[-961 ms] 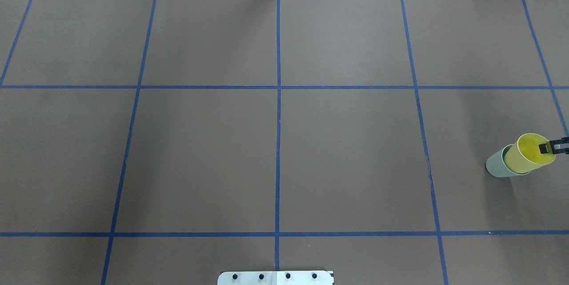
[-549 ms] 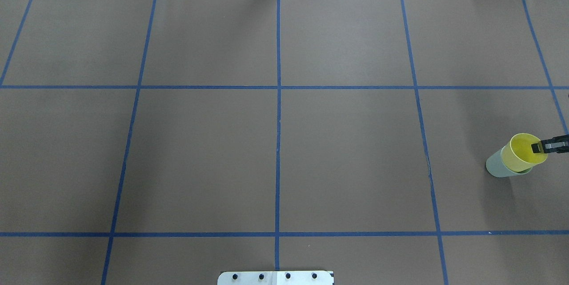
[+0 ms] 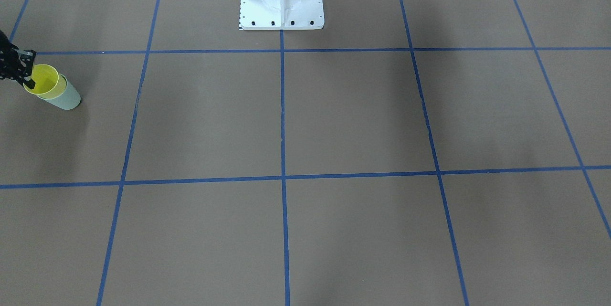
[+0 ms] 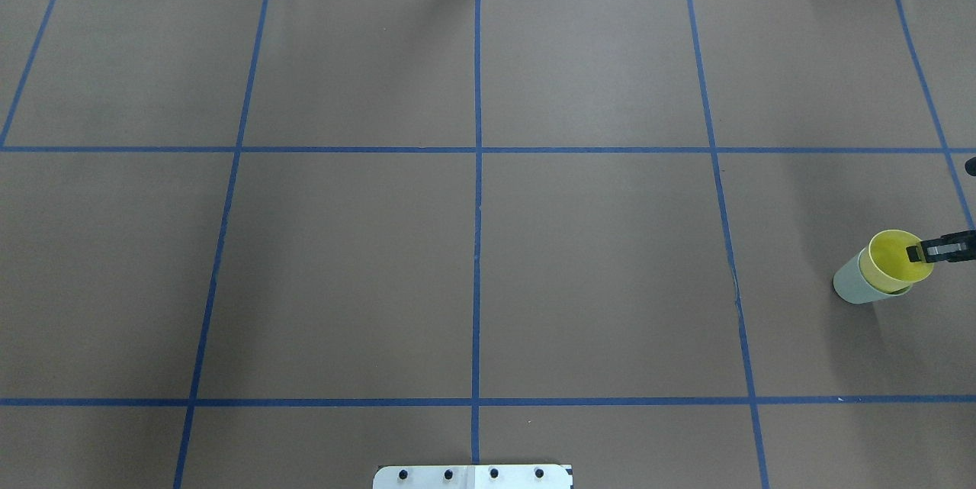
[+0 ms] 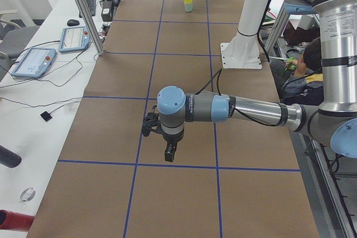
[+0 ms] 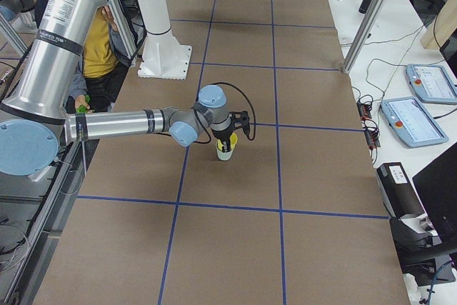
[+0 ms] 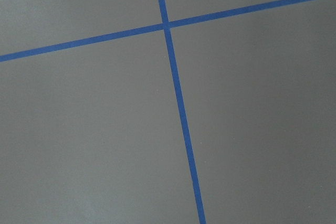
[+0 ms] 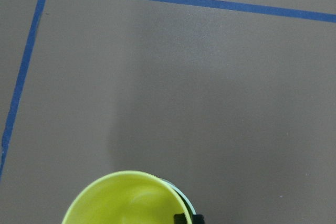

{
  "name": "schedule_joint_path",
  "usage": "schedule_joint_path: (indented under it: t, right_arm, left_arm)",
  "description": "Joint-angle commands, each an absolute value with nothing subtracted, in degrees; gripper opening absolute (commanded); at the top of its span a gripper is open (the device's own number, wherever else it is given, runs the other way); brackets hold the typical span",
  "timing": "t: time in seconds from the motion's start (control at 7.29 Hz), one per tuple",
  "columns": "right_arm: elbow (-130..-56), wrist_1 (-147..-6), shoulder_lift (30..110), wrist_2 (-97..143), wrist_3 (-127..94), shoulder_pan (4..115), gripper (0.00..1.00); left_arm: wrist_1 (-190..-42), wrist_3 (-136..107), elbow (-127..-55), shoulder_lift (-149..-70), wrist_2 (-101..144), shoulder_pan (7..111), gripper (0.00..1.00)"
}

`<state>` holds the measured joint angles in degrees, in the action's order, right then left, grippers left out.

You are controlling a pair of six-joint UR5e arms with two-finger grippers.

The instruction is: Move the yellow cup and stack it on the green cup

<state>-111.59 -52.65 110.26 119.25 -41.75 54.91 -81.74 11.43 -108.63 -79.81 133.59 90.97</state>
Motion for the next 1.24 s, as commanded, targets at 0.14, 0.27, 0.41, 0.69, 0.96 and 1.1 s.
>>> schedule_joint_path:
  t: [0.14, 0.27, 0.41, 0.69, 0.96, 1.1]
  right_arm:
    - [-111.53, -52.65, 110.04, 118.74, -41.84, 54.32, 0.61]
    - [-111.53, -52.56, 109.78, 118.74, -41.84, 54.32, 0.99]
    - [-111.88, -52.56, 109.17, 118.83, -41.92, 54.40, 0.99]
    - [-111.71, -53.17, 106.89, 120.57, -41.58, 56.84, 0.99]
    - [-108.74, -53.61, 106.52, 126.01, -34.95, 65.09, 0.99]
    - [-107.85, -56.92, 106.44, 128.73, -28.19, 69.83, 0.99]
  left_arm:
    - [-81.74, 11.43, -108.72, -79.80, 133.59, 90.97, 1.00]
    - [-81.74, 11.43, -108.72, -79.80, 133.59, 90.97, 1.00]
    - [-81.74, 11.43, -108.63, -79.80, 133.59, 90.97, 1.00]
    - [-81.74, 11.43, -108.55, -79.80, 133.59, 90.97, 1.00]
    - [-81.74, 11.51, -108.28, -79.80, 133.59, 90.88, 1.00]
    - [-81.74, 11.51, -108.19, -79.80, 133.59, 90.79, 1.00]
